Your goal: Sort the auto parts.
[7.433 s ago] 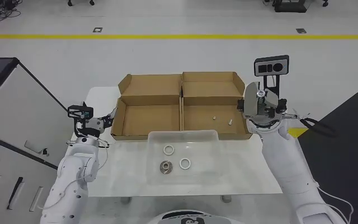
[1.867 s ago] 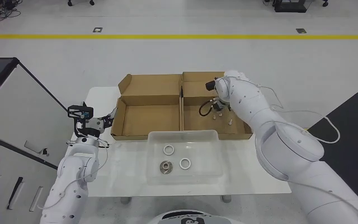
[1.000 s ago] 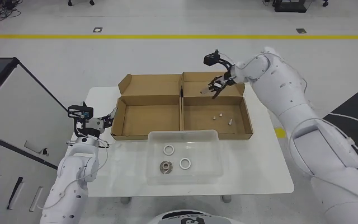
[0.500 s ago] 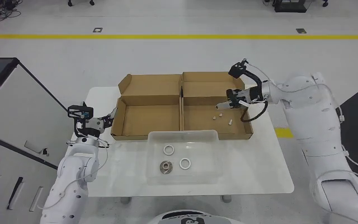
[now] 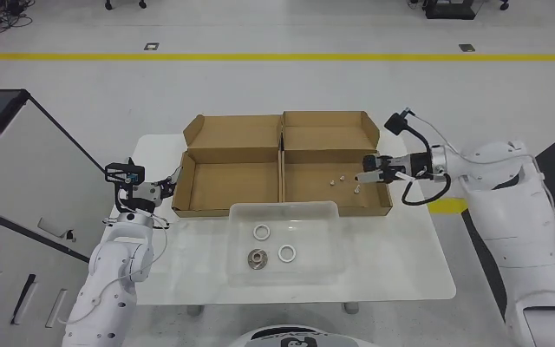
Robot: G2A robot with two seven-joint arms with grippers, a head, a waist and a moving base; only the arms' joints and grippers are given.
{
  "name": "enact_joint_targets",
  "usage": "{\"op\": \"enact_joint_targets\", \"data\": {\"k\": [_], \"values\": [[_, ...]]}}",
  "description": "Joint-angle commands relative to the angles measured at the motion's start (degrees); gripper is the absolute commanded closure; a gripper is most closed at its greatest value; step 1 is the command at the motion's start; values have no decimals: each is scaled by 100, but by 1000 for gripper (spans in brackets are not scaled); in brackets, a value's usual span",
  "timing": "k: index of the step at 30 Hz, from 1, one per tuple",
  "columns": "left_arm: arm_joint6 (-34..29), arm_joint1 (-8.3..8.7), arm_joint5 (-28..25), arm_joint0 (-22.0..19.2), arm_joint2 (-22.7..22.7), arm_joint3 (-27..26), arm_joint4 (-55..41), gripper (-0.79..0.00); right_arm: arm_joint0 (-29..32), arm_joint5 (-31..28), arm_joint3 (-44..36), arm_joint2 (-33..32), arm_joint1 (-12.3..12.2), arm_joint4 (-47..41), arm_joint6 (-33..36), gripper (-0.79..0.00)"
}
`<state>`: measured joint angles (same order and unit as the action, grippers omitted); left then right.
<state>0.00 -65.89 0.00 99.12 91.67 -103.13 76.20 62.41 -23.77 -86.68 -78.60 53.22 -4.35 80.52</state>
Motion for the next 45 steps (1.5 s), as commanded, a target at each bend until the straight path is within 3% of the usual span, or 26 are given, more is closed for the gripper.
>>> {"op": "enact_joint_targets", "data": {"k": [1,26,30,38,45], "values": [[0,0,0,0,0,0,0,-785,-2,2,-4,-3,4,-4,2,-785],[-16,5,-47,-33,7,-35,57,-785,-2,2,-4,-3,4,-4,2,-785],[-558,70,-948,-283,13,-272,367,-785,-2,2,-4,-3,4,-4,2,-785],[-2001,165,-2689,-744,-99,-967,-4,-785,-2,2,-4,-3,4,-4,2,-785],[-3700,224,-3640,-1071,-518,-1451,-560,-785,-2,2,-4,-3,4,-4,2,-785]]}}
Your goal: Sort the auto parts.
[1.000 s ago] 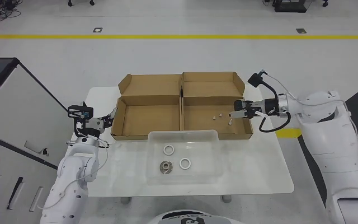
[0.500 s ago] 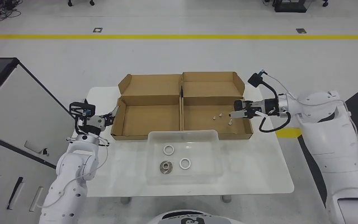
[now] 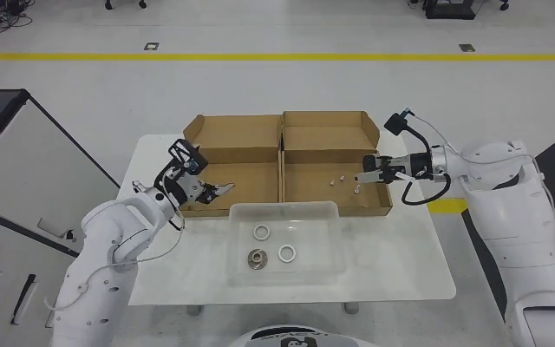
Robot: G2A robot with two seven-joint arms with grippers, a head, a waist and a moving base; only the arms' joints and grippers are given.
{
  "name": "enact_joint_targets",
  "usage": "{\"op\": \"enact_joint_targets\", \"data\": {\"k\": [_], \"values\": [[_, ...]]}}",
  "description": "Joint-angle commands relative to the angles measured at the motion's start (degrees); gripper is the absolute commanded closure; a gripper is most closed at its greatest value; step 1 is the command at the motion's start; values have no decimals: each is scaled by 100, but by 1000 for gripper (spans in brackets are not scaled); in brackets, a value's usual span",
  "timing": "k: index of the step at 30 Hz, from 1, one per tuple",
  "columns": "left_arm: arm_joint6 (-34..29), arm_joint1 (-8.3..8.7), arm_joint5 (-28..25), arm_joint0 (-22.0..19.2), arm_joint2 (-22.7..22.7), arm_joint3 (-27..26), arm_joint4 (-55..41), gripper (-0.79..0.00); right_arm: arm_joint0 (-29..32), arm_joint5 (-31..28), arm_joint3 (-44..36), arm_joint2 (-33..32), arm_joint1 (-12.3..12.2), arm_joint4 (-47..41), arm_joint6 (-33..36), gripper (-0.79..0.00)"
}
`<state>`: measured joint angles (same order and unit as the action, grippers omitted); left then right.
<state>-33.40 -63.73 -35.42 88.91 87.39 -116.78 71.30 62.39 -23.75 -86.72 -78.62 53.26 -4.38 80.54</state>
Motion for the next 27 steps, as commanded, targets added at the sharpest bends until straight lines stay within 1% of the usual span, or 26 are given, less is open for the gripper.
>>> {"op": "enact_joint_targets", "data": {"k": [1,8,9,11,12,15,16,19,27], "values": [[-576,14,-187,-86,-178,-162,-151,-785,0,0,0,0,0,-1,0,-785],[-1845,51,-455,-443,-676,-476,-712,-785,0,0,0,0,0,-1,0,-785],[-2038,58,-487,-510,-754,-499,-728,-785,0,0,0,0,0,-1,0,-785],[-2357,60,-497,-627,-959,-481,-1128,-785,0,0,0,0,0,-1,0,-785],[-2576,68,-544,-738,-1037,-495,-1156,-785,0,0,0,0,0,-1,0,-785],[-3049,65,-421,-1008,-1346,-313,-1589,-785,0,0,0,0,0,-1,0,-785],[-3133,64,-413,-1088,-1419,-288,-1634,-785,0,0,0,0,0,-1,0,-785],[-3355,69,-192,-1404,-1862,-89,-1950,-785,0,0,0,0,0,-1,0,-785],[-3976,100,430,-2101,-2821,229,-2611,-785,0,0,0,0,0,-1,0,-785]]}}
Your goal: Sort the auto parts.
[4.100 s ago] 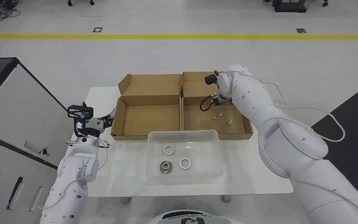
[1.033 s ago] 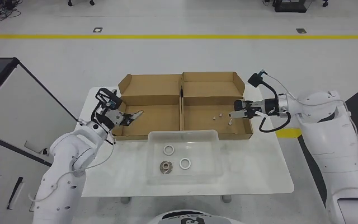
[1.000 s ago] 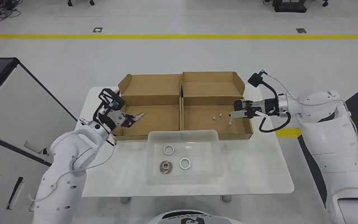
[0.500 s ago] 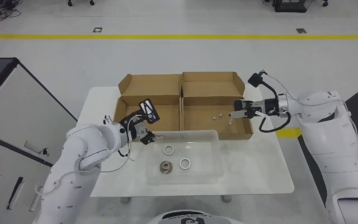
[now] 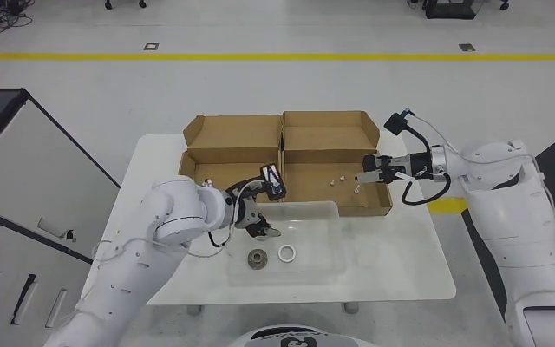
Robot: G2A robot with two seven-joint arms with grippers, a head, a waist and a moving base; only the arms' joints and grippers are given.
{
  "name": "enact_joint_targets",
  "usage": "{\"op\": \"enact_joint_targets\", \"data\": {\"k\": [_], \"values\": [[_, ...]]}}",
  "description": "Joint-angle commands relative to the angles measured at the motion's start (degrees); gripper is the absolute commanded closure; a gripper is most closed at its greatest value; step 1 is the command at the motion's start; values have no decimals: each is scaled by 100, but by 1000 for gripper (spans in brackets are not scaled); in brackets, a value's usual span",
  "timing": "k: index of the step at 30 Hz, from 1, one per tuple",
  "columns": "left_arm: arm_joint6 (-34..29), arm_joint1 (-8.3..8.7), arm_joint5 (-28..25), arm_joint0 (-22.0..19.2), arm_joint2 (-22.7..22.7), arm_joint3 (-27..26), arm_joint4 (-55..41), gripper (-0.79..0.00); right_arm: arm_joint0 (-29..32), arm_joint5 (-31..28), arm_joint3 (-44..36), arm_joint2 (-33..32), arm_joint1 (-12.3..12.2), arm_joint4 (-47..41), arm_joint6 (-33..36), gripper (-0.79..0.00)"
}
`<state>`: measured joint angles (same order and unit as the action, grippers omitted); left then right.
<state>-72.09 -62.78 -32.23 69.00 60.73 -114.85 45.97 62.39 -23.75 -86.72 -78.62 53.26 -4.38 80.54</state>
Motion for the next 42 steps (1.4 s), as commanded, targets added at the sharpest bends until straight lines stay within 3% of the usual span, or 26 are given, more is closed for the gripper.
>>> {"op": "enact_joint_targets", "data": {"k": [1,25,29,36,42], "values": [[-168,6,172,-191,-246,66,-123,-785,0,0,0,0,0,-1,0,-785],[-159,10,164,-224,-369,87,-63,-785,0,0,0,0,0,-1,0,-785],[-210,17,214,-640,-1035,342,-106,-785,0,0,0,0,0,-1,0,-785],[-534,-59,538,-1890,-2377,989,-504,-785,0,0,0,0,0,-1,0,-785],[-699,-148,703,-2532,-3074,1381,-941,-785,0,0,0,0,0,-1,0,-785]]}}
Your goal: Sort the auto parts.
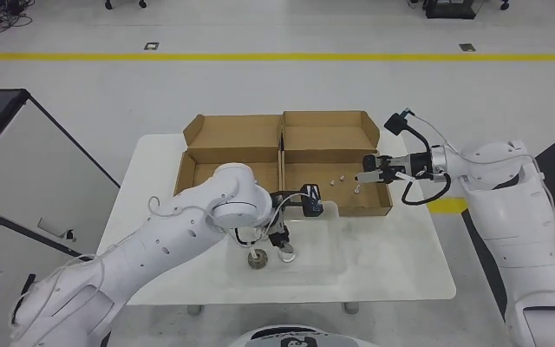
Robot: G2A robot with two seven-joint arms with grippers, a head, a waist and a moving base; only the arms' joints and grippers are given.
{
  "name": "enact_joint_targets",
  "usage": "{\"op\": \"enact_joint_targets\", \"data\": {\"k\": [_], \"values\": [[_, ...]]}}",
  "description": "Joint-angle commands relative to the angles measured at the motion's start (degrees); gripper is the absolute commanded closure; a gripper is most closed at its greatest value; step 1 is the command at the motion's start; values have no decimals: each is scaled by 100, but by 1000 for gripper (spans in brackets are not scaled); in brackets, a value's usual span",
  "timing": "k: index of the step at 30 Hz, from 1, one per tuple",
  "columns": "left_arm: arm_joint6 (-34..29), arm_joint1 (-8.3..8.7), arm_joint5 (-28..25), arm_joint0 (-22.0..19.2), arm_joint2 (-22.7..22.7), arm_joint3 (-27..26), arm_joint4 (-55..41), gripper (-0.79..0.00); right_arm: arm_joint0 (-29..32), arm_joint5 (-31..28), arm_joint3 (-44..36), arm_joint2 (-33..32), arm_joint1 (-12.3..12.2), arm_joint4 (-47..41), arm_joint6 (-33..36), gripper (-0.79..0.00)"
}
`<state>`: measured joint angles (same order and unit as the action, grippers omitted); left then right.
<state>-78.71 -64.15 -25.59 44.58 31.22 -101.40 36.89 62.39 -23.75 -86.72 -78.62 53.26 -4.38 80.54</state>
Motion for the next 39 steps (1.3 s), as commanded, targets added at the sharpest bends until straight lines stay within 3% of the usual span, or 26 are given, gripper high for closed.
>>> {"op": "enact_joint_targets", "data": {"k": [1,16,18,22,26,32,39], "values": [[-69,-20,71,-147,-207,52,-44,-785,0,0,0,0,0,-1,0,-785],[-278,-64,280,-581,-1009,8,-11,-785,0,0,0,0,0,-1,0,-785],[-274,-89,276,-657,-1115,41,-13,-742,0,0,0,0,0,-1,0,-785],[-271,-158,272,-759,-1292,128,-3,-551,0,0,0,0,0,-1,0,-785],[-309,-230,310,-861,-1537,259,169,-465,0,0,0,0,0,-1,0,-785],[-263,-346,264,-936,-1784,459,83,-468,0,0,0,0,0,-1,0,-785],[-176,-506,178,-1033,-2027,674,-80,-391,0,0,0,0,0,-1,0,-785]]}}
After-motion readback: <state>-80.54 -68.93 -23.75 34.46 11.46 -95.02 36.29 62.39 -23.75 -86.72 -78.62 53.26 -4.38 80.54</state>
